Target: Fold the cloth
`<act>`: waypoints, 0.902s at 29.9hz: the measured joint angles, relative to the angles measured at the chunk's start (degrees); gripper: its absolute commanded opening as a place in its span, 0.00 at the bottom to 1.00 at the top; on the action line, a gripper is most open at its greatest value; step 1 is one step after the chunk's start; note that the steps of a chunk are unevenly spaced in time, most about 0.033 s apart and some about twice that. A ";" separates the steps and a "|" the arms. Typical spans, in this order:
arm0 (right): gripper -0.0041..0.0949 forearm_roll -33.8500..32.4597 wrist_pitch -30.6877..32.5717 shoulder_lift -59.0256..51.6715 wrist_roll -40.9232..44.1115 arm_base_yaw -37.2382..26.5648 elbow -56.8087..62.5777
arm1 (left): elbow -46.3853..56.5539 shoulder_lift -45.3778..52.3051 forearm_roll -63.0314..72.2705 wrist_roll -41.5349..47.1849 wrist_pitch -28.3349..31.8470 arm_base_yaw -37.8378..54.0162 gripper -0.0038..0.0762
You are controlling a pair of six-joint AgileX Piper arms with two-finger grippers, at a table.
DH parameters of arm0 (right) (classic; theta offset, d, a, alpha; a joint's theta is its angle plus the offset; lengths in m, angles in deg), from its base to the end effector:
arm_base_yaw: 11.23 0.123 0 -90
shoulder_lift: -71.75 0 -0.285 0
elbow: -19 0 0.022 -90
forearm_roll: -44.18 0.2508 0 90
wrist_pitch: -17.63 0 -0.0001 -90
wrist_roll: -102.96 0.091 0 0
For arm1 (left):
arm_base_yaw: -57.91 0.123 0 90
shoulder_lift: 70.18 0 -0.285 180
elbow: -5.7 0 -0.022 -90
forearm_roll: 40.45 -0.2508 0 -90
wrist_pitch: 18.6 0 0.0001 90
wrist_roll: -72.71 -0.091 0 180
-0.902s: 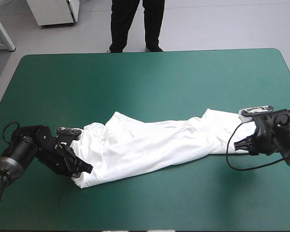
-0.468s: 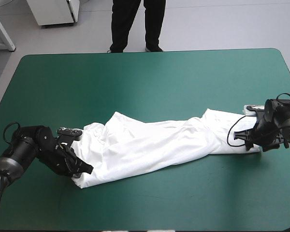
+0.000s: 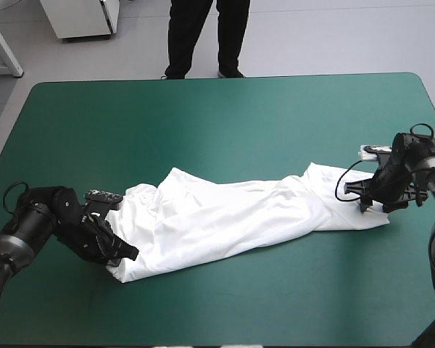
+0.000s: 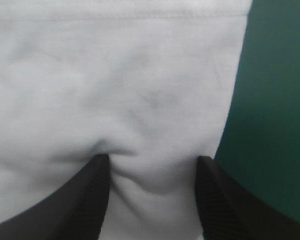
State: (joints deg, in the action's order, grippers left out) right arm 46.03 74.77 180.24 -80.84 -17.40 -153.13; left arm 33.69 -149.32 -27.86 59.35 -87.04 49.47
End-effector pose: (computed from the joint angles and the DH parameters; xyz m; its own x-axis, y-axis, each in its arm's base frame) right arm 0.3334 -0.0336 0.2113 -0.9917 0.0582 -0.1146 0.0561 0.9982 0.0214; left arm 0.1951 -0.0476 0.2613 -0.9500 0.2902 -0.1151 0.3076 0.9330 -0.1868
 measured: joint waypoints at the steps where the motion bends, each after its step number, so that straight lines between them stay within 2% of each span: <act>1: 0.35 0.44 0.11 0.05 -0.24 -0.06 -0.02 | -0.49 0.05 -0.05 0.00 -0.16 0.00 0.04; 3: 0.22 1.39 0.37 0.05 -1.24 -0.07 -0.01 | -1.78 0.05 -0.11 0.00 -0.56 0.00 0.04; 5: 0.02 2.89 0.63 0.05 -2.69 -0.07 -0.01 | -3.14 0.05 -0.22 0.00 -0.79 0.00 0.04; 14: 0.03 5.55 1.53 0.16 -4.69 -0.18 -0.12 | -6.90 0.11 -0.64 0.00 -1.47 0.00 0.04; 18: 0.03 7.56 3.86 -1.19 -4.72 -0.12 -0.19 | -7.80 0.25 -1.51 0.00 -1.69 0.00 0.04; 27: 0.03 9.62 10.09 -18.23 -4.45 0.75 -8.16 | -18.57 5.91 -1.34 0.00 -2.50 0.00 0.04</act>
State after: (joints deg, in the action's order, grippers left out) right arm 55.66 84.86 162.01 -85.29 -16.65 -161.29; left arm 15.12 -143.41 -29.20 59.35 -89.54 49.47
